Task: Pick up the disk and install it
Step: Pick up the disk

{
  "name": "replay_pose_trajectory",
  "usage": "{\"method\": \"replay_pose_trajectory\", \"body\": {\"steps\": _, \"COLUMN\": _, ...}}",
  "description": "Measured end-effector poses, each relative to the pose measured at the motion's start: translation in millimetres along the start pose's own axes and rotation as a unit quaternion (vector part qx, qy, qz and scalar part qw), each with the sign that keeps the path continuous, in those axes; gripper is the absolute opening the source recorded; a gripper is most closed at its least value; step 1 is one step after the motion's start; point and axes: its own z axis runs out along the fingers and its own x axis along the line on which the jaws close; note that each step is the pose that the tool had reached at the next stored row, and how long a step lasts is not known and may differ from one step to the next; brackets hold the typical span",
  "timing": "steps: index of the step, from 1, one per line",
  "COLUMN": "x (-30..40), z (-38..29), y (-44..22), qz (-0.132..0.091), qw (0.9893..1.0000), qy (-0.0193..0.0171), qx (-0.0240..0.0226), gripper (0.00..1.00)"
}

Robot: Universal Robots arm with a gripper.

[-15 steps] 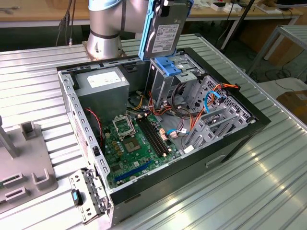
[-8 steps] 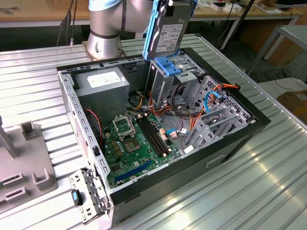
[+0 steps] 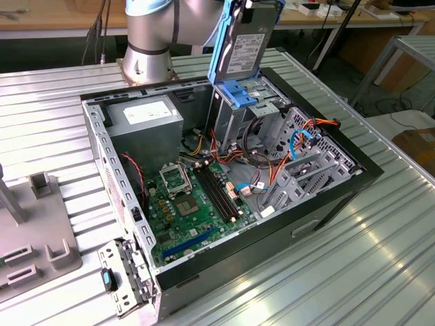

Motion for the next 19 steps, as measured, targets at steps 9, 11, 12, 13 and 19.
{"method": "replay_pose_trajectory", "body": {"steps": 9, "x": 0.9, "z": 0.4, "y": -25.9, "qz": 0.000, "qw": 1.0000, "qy": 0.0000, "qx": 0.0000, "gripper": 0.37}}
{"method": "replay_pose_trajectory", "body": {"steps": 11, "x": 1.1, "z": 0.4, "y": -30.0, "qz": 0.000, "qw": 1.0000, "qy": 0.0000, "qx": 0.0000, "gripper": 0.37}}
{"method": "replay_pose_trajectory", "body": {"steps": 12, "x": 1.1, "z": 0.4, "y": -31.3, "qz": 0.000, "qw": 1.0000, "qy": 0.0001, "qx": 0.0000, "gripper": 0.37}}
{"method": "replay_pose_trajectory", "body": {"steps": 13, "x": 1.2, "z": 0.5, "y": -33.7, "qz": 0.000, "qw": 1.0000, "qy": 0.0001, "qx": 0.0000, "gripper": 0.37}}
{"method": "replay_pose_trajectory", "body": {"steps": 19, "x": 1.8, "z": 0.7, "y": -49.5, "qz": 0.000, "qw": 1.0000, "qy": 0.0000, "qx": 0.0000, "gripper": 0.37}}
